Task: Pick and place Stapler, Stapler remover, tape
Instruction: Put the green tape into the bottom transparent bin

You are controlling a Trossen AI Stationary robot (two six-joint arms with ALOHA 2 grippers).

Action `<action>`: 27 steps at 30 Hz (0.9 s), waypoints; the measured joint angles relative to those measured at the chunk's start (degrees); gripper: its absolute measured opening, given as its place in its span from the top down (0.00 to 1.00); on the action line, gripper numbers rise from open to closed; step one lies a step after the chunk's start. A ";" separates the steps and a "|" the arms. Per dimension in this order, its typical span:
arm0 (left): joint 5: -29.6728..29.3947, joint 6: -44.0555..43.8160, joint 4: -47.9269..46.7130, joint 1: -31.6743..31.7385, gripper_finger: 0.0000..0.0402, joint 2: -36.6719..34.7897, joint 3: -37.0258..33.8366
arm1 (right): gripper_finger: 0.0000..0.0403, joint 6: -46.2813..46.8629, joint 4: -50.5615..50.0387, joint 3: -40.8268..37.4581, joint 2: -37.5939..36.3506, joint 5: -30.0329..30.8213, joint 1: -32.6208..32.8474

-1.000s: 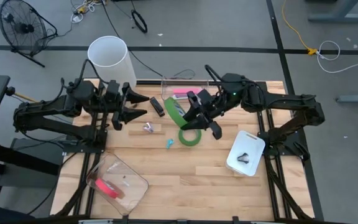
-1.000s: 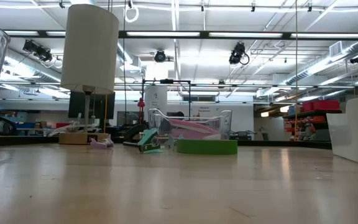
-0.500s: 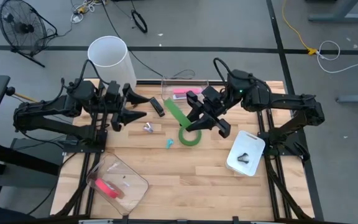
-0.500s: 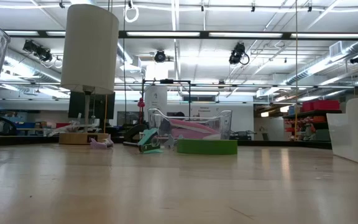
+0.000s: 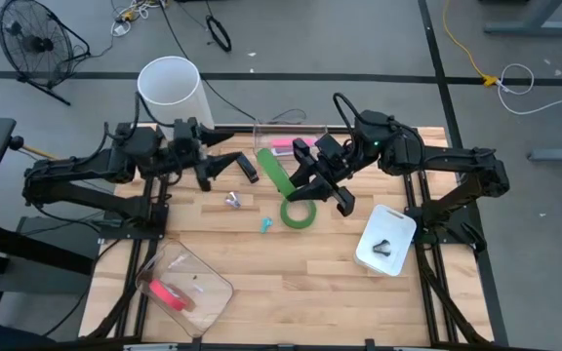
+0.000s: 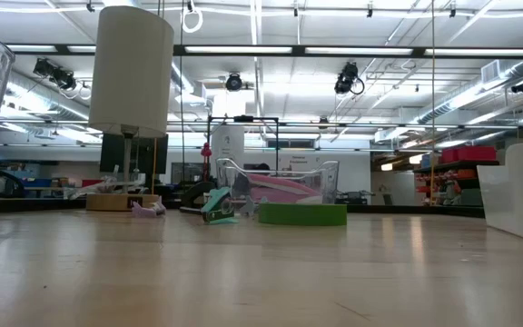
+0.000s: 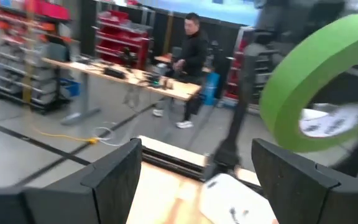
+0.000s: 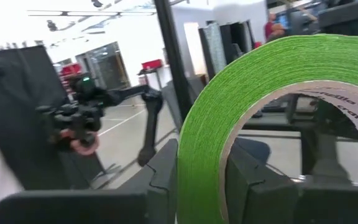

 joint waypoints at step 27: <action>-1.42 3.22 19.39 -0.54 0.24 11.91 -0.11 | 0.81 -4.93 -5.63 0.00 0.00 13.14 -0.35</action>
